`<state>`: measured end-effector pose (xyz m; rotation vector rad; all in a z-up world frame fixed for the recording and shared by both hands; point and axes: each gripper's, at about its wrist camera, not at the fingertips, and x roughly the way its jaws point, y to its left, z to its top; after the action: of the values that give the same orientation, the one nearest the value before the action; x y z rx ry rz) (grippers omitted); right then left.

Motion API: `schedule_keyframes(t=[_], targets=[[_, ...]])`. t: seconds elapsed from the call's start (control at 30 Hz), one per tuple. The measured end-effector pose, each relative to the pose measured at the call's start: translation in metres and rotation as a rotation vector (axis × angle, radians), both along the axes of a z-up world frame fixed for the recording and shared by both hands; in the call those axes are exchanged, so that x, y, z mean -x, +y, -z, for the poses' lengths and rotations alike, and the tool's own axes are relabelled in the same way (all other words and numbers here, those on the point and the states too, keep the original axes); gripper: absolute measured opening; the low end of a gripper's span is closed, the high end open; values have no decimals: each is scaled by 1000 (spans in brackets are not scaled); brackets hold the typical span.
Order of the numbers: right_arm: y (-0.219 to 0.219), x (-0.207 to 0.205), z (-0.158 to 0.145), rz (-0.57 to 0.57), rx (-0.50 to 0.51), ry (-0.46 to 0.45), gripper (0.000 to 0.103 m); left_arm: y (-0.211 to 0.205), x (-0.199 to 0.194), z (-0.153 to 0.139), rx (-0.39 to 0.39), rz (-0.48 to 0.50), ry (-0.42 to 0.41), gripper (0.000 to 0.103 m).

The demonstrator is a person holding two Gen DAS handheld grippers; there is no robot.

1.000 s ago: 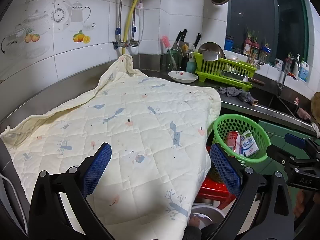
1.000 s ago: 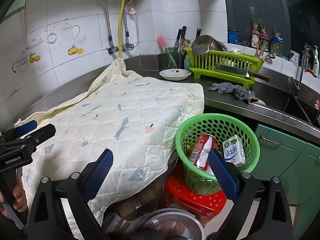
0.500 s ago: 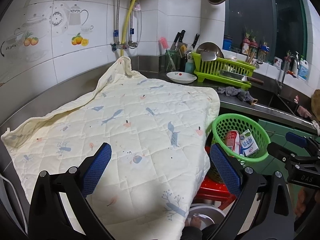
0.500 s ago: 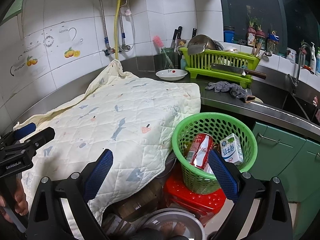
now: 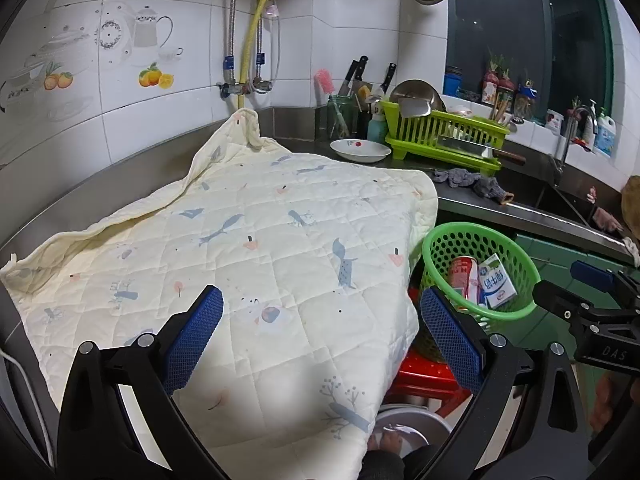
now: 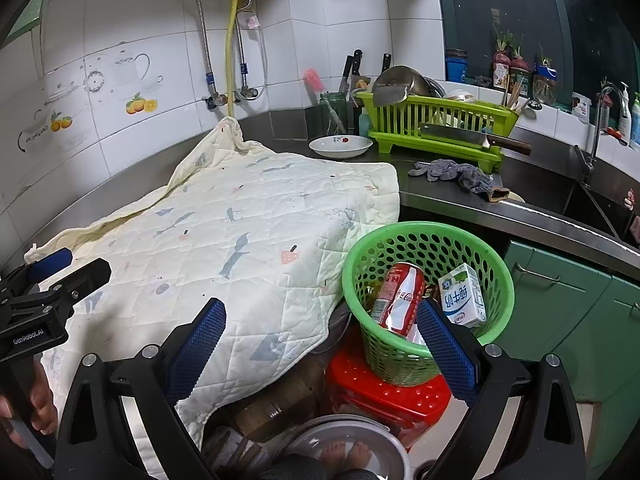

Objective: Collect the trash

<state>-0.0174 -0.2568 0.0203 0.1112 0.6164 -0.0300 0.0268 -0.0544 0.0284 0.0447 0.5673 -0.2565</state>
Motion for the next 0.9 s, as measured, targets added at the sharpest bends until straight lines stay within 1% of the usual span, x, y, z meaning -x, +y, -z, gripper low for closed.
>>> schedule_keyframes(t=[0.9], targets=[[1,-2,2,-1,-3,4,93,-5,-2,2,0,9,3,98]])
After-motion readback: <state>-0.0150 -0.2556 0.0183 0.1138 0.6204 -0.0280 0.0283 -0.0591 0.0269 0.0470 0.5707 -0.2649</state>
